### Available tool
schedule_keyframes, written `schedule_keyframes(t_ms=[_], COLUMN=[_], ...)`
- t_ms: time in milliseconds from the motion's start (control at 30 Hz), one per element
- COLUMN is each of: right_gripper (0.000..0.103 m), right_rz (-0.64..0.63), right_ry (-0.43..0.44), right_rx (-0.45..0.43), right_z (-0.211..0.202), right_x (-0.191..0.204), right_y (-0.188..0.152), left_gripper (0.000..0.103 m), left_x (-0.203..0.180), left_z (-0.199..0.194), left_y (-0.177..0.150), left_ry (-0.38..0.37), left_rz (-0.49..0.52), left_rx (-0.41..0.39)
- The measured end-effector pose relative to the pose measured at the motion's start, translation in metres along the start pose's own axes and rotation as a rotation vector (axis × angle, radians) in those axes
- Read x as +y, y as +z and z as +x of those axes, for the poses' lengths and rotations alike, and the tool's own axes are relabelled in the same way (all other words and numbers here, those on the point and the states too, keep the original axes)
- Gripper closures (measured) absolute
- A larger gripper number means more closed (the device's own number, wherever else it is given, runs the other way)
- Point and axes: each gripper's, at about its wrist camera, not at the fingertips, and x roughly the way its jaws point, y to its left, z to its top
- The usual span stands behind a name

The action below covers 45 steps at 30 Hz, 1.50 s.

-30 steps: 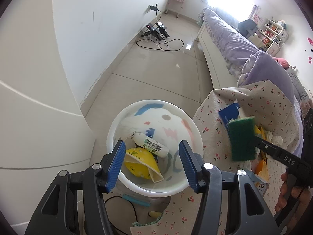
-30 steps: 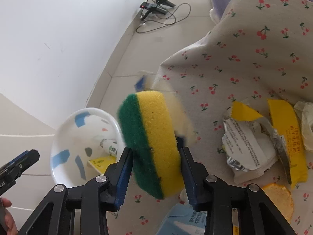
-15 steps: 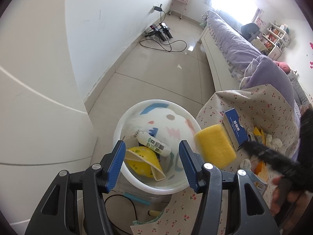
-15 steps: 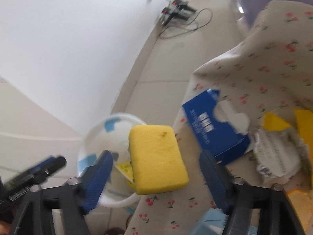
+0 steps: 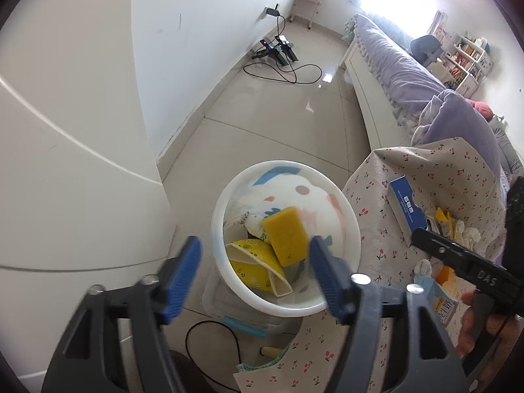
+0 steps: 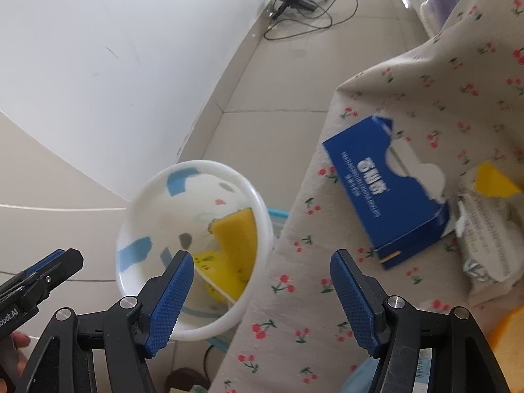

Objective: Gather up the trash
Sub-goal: 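Open the right tool over the wastebasket to drop the sponge, then grasp the blue tissue box with the left tool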

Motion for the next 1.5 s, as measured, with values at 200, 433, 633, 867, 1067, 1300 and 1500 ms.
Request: schedule_keyframes(t_ms=[200, 433, 633, 867, 1067, 1300, 1500], right_gripper=[0.025, 0.016, 0.015, 0.014, 0.013, 0.013, 0.014], right_rz=[-0.024, -0.033, 0.000, 0.064, 0.109, 0.170, 0.278], right_ry=[-0.024, -0.062, -0.122, -0.189, -0.245, -0.283, -0.300], right_rx=[-0.050, -0.097, -0.107, -0.103, -0.104, -0.098, -0.130], right_z=[-0.031, -0.075, -0.104, -0.126, -0.136, -0.129, -0.118], right_x=[-0.010, -0.037, -0.079, -0.129, -0.160, -0.194, -0.226], right_y=[-0.002, -0.015, -0.031, -0.049, -0.053, -0.042, -0.028], left_gripper=[0.014, 0.001, 0.000, 0.000, 0.000, 0.000, 0.001], left_x=[-0.019, -0.054, -0.083, -0.108, -0.126, -0.163, -0.183], left_z=[-0.010, -0.027, -0.025, -0.015, 0.005, 0.032, 0.064], left_y=[-0.005, -0.015, -0.025, -0.031, -0.023, -0.010, 0.009], left_ry=[0.005, -0.003, 0.004, 0.008, 0.023, 0.077, 0.088], left_rz=[0.050, 0.118, 0.184, 0.210, 0.159, 0.132, 0.045], left_rx=[-0.022, -0.063, -0.043, 0.001, 0.044, 0.042, 0.041])
